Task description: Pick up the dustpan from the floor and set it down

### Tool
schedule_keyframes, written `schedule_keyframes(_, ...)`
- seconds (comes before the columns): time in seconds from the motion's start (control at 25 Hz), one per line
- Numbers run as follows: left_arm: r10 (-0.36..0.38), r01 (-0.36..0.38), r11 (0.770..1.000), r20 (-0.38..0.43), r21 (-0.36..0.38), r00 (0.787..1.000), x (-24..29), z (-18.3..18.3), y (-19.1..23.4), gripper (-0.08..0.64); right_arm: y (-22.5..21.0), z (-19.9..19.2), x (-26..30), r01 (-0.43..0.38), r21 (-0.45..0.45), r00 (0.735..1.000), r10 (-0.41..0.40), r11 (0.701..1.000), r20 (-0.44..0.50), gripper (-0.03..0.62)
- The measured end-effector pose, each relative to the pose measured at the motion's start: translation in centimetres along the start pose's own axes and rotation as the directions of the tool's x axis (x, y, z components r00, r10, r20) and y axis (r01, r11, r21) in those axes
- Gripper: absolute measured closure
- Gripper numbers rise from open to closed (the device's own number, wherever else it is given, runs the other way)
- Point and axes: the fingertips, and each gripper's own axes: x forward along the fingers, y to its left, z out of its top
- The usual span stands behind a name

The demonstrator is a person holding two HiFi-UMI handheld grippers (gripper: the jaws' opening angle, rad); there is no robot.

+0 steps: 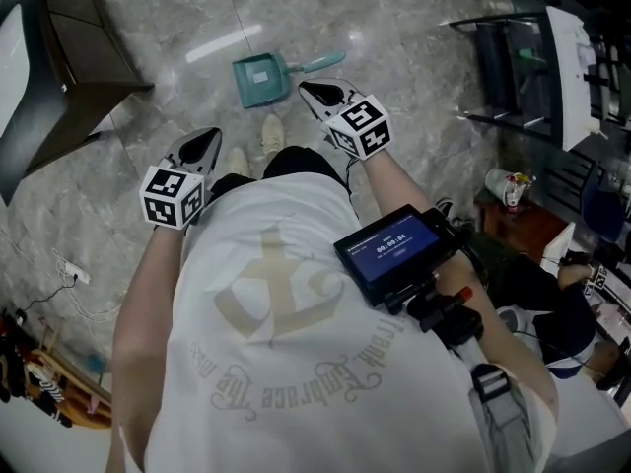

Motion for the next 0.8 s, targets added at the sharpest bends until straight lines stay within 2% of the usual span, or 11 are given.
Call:
schedule_keyframes(0.28, 0.036, -0.035, 0.999, 0.03, -0.036, 0.999, -0.8, -0.1, -0.1, 0.548, -0.3, -0.5, 0.1, -0.035, -0.13, 0.995, 0.023, 0.991, -0.093, 0.577)
schedule_keyframes(0.48, 0.05, -0.047, 0.996, 0.041, -0.078, 0.998, 0.9, 0.4, 0.3, 0.549, -2.5, -1.3, 1.0, -0.093, -0.254, 0.977, 0.038, 0.963, -0.211, 0.575)
schedule_keyframes(0.64, 0.067, -0.063, 0.991, 0.029, -0.119, 0.997, 3.1, 1.3, 1.8, 0.548, -6.1, -1.7, 3.0, -0.142, -0.343, 0.955, 0.037, 0.929, -0.296, 0.575)
schedule_keyframes(0.8, 0.079, -0.075, 0.984, 0.015, -0.159, 0.997, 4.5, 1.0, 4.3, 0.548, -8.2, -2.8, 5.6, -0.247, -0.451, 0.908, 0.042, 0.858, -0.417, 0.574)
